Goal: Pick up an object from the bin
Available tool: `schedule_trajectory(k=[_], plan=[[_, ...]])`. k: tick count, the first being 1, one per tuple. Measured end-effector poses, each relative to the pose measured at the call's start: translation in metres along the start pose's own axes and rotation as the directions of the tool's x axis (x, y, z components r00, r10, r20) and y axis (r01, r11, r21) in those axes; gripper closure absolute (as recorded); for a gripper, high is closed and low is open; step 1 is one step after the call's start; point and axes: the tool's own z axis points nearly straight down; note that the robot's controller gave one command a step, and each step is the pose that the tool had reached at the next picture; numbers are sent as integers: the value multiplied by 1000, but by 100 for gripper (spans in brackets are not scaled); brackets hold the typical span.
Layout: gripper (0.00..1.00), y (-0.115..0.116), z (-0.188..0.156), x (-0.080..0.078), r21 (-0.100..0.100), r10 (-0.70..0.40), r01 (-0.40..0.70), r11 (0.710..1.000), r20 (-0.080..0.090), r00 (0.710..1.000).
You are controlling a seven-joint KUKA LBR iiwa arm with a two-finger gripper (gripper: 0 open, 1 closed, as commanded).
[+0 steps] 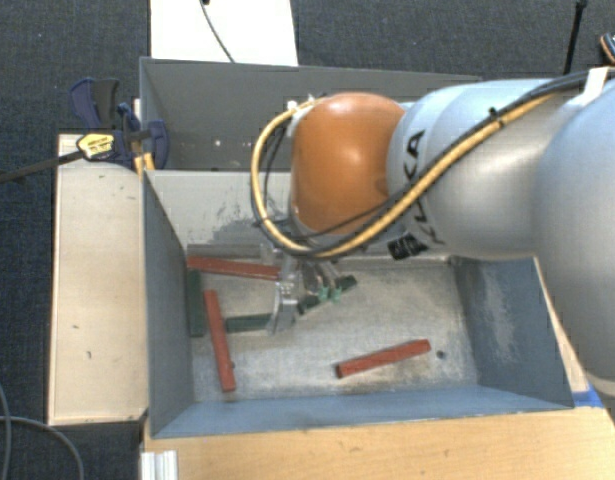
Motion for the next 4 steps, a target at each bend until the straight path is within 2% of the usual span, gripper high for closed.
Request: schedule_trajectory(k=[1,2,3,4], plan=[[0,35,115,-4,1,-187,187,982,-8,982],[0,28,111,-20,-1,-24,24,1000,4,1000],[0,27,112,21,2,288,-288,958,-2,958],[100,27,111,21,1,290,-290,957,-1,957]])
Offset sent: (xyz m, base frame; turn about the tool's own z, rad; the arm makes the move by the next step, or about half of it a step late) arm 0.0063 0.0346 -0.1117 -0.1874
